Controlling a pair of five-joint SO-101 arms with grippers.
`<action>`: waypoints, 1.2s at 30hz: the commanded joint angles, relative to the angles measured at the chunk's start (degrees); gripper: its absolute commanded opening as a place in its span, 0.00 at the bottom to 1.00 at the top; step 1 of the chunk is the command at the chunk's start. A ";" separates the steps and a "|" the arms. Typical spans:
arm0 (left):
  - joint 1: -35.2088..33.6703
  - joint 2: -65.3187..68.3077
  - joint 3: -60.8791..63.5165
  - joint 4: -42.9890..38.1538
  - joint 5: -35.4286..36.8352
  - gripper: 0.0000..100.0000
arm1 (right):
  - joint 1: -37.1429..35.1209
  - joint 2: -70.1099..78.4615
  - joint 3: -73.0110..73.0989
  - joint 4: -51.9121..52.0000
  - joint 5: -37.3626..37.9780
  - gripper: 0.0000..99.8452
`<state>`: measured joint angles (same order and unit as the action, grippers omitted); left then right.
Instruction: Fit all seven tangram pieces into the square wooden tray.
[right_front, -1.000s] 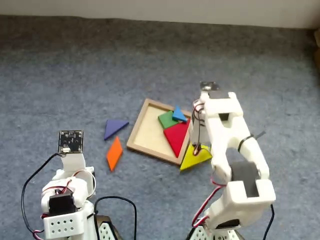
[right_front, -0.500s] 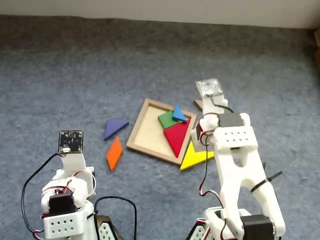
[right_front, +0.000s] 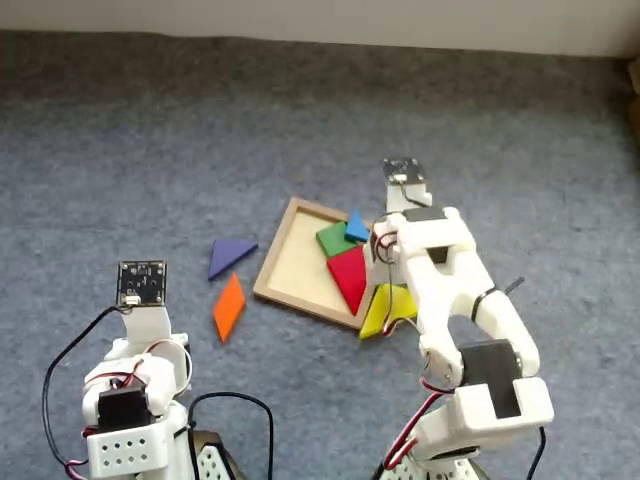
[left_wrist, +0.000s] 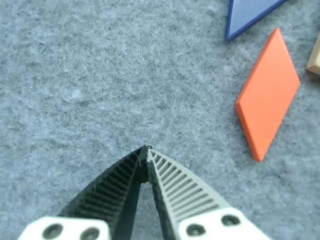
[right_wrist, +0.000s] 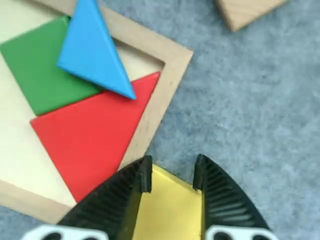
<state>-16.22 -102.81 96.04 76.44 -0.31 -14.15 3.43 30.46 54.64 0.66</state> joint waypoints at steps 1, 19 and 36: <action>-0.31 -1.54 1.10 -0.09 -0.18 0.01 | -0.48 -0.48 -0.31 1.71 1.49 0.15; -0.31 -1.54 1.10 -0.09 -0.18 0.01 | 3.47 -16.48 12.53 12.00 26.73 0.07; -0.31 -1.54 1.10 -0.09 -0.18 0.01 | 5.23 -36.26 13.41 29.85 27.25 0.31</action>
<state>-16.22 -102.81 96.04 76.44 -0.31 -9.85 -32.79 44.18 83.56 27.03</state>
